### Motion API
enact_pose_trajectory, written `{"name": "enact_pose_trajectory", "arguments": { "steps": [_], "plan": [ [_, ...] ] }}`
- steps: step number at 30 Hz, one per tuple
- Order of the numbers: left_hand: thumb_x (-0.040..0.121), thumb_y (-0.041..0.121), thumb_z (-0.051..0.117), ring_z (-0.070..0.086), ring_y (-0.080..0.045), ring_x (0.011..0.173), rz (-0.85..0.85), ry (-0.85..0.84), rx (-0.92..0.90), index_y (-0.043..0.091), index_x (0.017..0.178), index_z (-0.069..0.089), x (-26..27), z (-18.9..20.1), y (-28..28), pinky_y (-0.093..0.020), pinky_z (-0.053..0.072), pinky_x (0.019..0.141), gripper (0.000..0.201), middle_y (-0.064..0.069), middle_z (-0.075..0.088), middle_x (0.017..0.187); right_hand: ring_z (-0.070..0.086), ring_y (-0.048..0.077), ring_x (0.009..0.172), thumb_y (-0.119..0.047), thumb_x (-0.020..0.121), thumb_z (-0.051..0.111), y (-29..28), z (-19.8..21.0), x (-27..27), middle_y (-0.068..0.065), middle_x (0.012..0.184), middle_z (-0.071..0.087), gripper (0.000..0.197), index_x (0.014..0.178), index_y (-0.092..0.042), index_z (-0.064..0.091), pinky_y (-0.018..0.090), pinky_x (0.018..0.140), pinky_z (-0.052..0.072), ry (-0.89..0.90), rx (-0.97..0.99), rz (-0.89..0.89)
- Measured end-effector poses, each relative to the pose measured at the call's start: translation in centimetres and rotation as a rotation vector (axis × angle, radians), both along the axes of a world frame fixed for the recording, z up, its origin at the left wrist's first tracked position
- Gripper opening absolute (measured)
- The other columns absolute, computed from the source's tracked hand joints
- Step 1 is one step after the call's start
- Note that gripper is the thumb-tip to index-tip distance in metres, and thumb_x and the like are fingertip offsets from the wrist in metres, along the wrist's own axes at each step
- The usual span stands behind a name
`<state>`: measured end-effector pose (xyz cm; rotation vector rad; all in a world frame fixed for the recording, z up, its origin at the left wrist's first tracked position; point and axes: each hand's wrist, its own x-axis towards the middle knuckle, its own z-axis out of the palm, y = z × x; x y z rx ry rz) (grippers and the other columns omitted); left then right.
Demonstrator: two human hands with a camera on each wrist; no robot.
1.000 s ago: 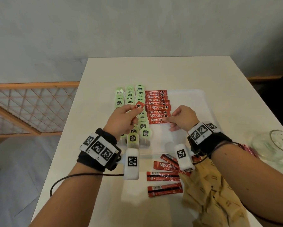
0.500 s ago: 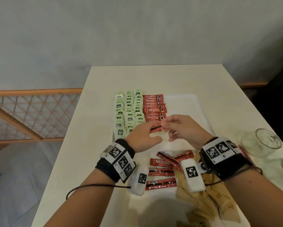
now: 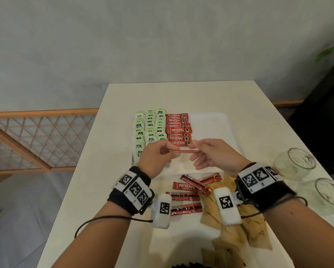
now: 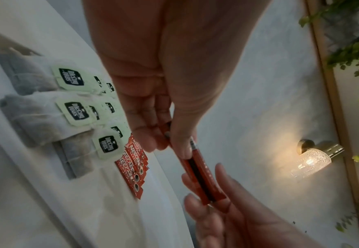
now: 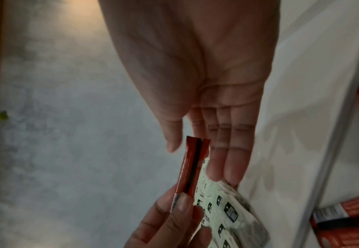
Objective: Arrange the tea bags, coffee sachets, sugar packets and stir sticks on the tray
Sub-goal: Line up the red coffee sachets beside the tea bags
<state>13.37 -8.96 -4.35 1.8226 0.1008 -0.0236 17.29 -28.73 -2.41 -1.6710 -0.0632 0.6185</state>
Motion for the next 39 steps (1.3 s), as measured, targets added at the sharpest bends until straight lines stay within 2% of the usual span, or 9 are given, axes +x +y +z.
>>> {"name": "enact_pose_trajectory", "arguments": {
  "steps": [3, 6, 10, 14, 19, 25, 28, 35, 39],
  "plan": [
    [0.082, 0.002, 0.074, 0.066, -0.018, 0.076, -0.023, 0.015, -0.050, 0.018, 0.099, 0.072, -0.2, -0.2, 0.3, -0.029, 0.058, 0.071, 0.024, -0.005, 0.070, 0.098, 0.060, 0.012, 0.062, -0.014, 0.091, 0.066, 0.2, 0.0, 0.0, 0.010, 0.082, 0.068, 0.021, 0.109, -0.004, 0.068, 0.024, 0.062, 0.055, -0.069, 0.009, 0.012],
    [0.075, 0.001, 0.080, 0.071, -0.022, 0.086, -0.010, 0.138, -0.172, 0.020, 0.119, 0.063, -0.4, -0.3, 0.5, -0.028, 0.059, 0.074, 0.052, -0.008, 0.068, 0.109, 0.060, 0.010, 0.062, -0.008, 0.087, 0.069, -0.1, -0.2, 0.2, 0.006, 0.078, 0.068, 0.019, 0.107, -0.007, 0.069, 0.022, 0.061, 0.053, -0.160, -0.022, -0.009],
    [0.084, 0.007, 0.073, 0.073, -0.020, 0.080, 0.046, 0.190, -0.341, 0.005, 0.107, 0.068, -0.4, 0.0, 0.4, -0.025, 0.059, 0.070, 0.024, -0.013, 0.073, 0.093, 0.062, 0.009, 0.061, -0.006, 0.085, 0.071, 0.1, -0.1, 0.3, 0.003, 0.075, 0.068, 0.021, 0.106, -0.008, 0.069, 0.021, 0.063, 0.055, -0.196, -0.075, 0.026],
    [0.086, 0.005, 0.070, 0.072, -0.017, 0.072, 0.073, 0.167, -0.306, 0.006, 0.093, 0.071, 0.1, -0.6, 0.2, -0.023, 0.060, 0.065, 0.007, -0.013, 0.073, 0.083, 0.061, 0.009, 0.059, -0.011, 0.083, 0.075, 0.6, -0.5, 0.3, 0.004, 0.073, 0.070, 0.016, 0.098, -0.007, 0.072, 0.020, 0.056, 0.052, -0.185, -0.108, 0.017],
    [0.086, 0.004, 0.069, 0.073, -0.017, 0.073, 0.052, 0.162, -0.227, 0.009, 0.092, 0.070, 0.7, -1.2, 0.1, -0.023, 0.059, 0.062, 0.008, -0.010, 0.073, 0.082, 0.061, 0.010, 0.056, -0.009, 0.078, 0.079, 0.0, -2.0, 1.2, 0.014, 0.077, 0.072, 0.015, 0.089, -0.003, 0.072, 0.020, 0.054, 0.054, -0.144, -0.140, -0.141],
    [0.091, 0.007, 0.064, 0.069, -0.017, 0.076, 0.161, 0.107, -0.103, 0.011, 0.096, 0.070, 2.2, -1.8, 1.7, -0.030, 0.060, 0.073, 0.008, -0.005, 0.070, 0.082, 0.061, 0.013, 0.060, -0.011, 0.079, 0.079, -1.1, -3.8, 3.7, 0.008, 0.076, 0.072, 0.008, 0.084, -0.011, 0.074, 0.022, 0.050, 0.046, -0.165, -0.341, -0.192],
    [0.092, 0.009, 0.062, 0.066, -0.013, 0.072, 0.193, 0.074, -0.089, 0.011, 0.097, 0.070, 2.8, -1.5, 2.8, -0.029, 0.060, 0.071, 0.010, -0.005, 0.068, 0.082, 0.062, 0.015, 0.058, -0.013, 0.077, 0.081, -1.1, -5.2, 4.9, 0.009, 0.075, 0.072, 0.012, 0.086, -0.008, 0.074, 0.022, 0.048, 0.046, -0.131, -0.425, -0.229],
    [0.092, 0.011, 0.061, 0.063, -0.012, 0.068, 0.170, 0.102, -0.072, 0.013, 0.099, 0.070, 3.9, -1.5, 3.4, -0.030, 0.058, 0.068, 0.011, -0.002, 0.065, 0.081, 0.064, 0.020, 0.063, -0.020, 0.075, 0.083, 1.5, -6.6, 6.8, 0.012, 0.078, 0.072, 0.029, 0.093, -0.011, 0.062, 0.037, 0.069, 0.059, -0.115, -0.508, -0.250],
    [0.093, 0.011, 0.061, 0.064, -0.011, 0.069, 0.152, 0.103, -0.036, 0.014, 0.098, 0.070, 4.2, -1.7, 3.6, -0.031, 0.057, 0.068, 0.011, -0.004, 0.066, 0.084, 0.062, 0.020, 0.062, -0.019, 0.073, 0.085, 2.2, -6.6, 7.5, 0.013, 0.080, 0.071, 0.035, 0.096, -0.008, 0.061, 0.038, 0.070, 0.060, -0.103, -0.492, -0.268]
  ]
}}
